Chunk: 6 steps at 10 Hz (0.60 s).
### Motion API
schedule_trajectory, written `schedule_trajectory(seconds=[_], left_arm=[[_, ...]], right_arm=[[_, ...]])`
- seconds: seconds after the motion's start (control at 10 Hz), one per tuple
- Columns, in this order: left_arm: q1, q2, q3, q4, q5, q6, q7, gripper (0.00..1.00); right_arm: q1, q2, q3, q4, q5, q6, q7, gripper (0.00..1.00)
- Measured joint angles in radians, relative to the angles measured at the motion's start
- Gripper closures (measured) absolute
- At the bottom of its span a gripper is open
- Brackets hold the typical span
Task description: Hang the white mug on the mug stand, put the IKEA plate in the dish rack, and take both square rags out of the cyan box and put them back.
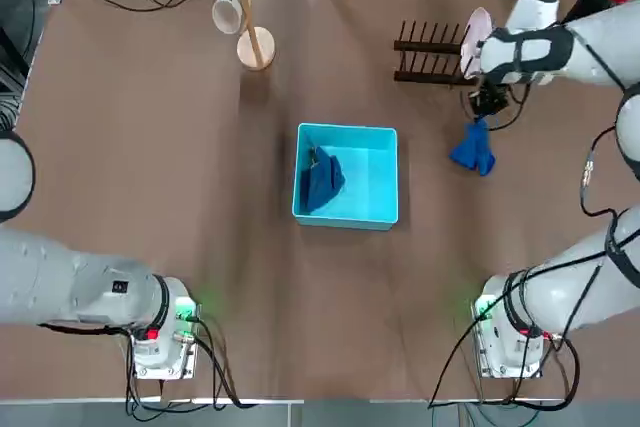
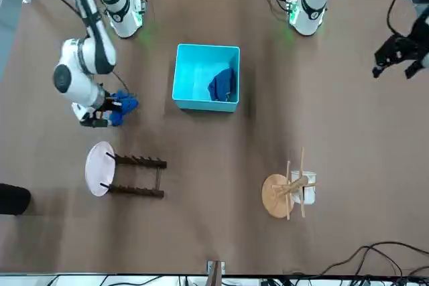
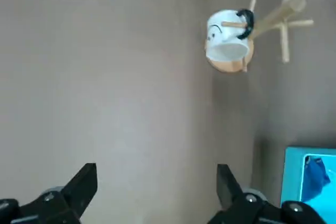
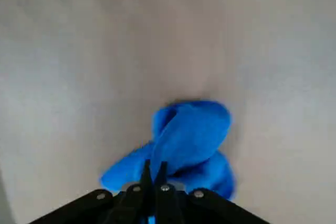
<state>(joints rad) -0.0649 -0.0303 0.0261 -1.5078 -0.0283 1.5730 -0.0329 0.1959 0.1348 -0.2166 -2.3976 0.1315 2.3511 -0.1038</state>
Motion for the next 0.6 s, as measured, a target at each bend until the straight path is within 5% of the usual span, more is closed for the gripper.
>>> schedule_trajectory(seconds=[0.3,0.6], left_arm=[[0.019,0.050,0.000,0.041,0.000,-0.050,0.021,0.01],[0.018,0.053,-0.011,0.041,0.013,-0.055,0.024,0.02]], right_arm=[[-0.149,-0.002,-0.007,0.014,0.000,-0.056,-0.216,0.97],[-0.117,-0.056,0.024,0.181,0.002,-0.383,-0.112,0.97]])
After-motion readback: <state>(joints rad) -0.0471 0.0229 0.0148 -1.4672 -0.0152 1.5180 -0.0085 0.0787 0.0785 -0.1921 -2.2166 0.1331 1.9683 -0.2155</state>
